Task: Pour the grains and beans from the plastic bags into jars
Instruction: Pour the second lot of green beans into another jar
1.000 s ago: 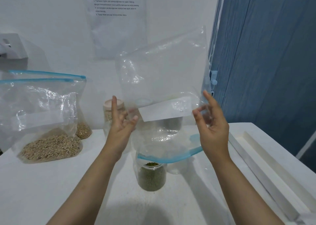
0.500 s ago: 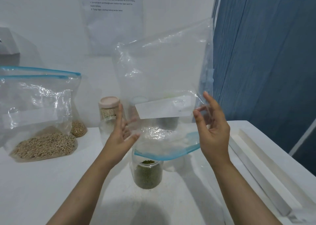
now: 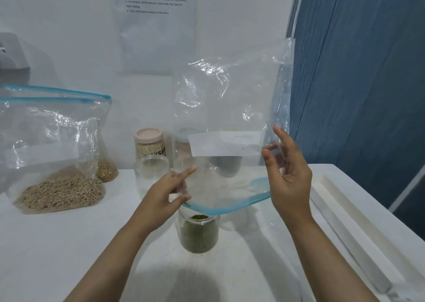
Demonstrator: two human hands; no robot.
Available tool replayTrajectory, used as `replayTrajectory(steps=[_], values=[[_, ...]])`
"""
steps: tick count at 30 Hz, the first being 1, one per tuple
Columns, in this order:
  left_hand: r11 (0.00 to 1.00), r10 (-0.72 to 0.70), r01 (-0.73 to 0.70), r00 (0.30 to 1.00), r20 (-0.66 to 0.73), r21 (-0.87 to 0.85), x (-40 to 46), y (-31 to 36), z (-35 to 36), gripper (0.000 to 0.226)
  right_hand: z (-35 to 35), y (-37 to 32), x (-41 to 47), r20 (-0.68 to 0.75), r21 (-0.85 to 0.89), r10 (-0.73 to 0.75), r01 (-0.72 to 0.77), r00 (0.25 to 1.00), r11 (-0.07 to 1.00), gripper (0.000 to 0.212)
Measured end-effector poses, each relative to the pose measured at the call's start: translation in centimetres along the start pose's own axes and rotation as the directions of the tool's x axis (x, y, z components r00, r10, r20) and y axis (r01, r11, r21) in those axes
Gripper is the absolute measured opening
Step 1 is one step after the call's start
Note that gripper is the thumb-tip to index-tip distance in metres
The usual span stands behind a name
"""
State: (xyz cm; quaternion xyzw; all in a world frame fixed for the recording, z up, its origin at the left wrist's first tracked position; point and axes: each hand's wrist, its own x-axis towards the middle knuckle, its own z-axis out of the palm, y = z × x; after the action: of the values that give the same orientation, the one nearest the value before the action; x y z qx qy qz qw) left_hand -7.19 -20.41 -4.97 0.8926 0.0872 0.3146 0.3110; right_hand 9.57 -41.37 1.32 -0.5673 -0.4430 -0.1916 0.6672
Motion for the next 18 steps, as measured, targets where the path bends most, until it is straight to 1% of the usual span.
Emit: replayTrajectory(steps=[2,4,7,9,13,18], values=[[1.000,-0.006,0.006,1.000,0.028,-0.030,-0.29,-0.18,-0.07,0.076,-0.02,0.08,0.07,-0.003,0.001,-0.007,0.007,1.000,1.000,0.047],[0.998,-0.032,0.036,0.996,0.084,-0.052,-0.42,-0.25,-0.30,0.075,0.05,0.06,0.11,0.002,-0.002,-0.015,0.015,1.000,1.000,0.046],[0.997,-0.064,0.067,0.990,0.122,-0.024,-0.03,-0.09,-0.48,0.080,0.26,-0.16,0.22,0.033,-0.019,-0.051,0.051,0.998,0.999,0.044],[0.999,-0.054,0.054,0.993,0.103,0.001,0.28,0.11,-0.34,0.083,0.36,-0.34,0.30,0.053,-0.034,-0.080,0.082,0.995,0.996,0.044],[0.999,-0.041,0.041,0.998,0.057,0.012,0.17,0.28,0.03,0.079,0.37,-0.38,0.27,0.067,-0.045,-0.098,0.101,0.993,0.994,0.045],[0.997,-0.019,0.020,1.000,-0.011,0.074,0.13,0.04,0.05,0.086,0.46,-0.56,0.20,0.081,-0.047,-0.103,0.107,0.991,0.993,0.046]])
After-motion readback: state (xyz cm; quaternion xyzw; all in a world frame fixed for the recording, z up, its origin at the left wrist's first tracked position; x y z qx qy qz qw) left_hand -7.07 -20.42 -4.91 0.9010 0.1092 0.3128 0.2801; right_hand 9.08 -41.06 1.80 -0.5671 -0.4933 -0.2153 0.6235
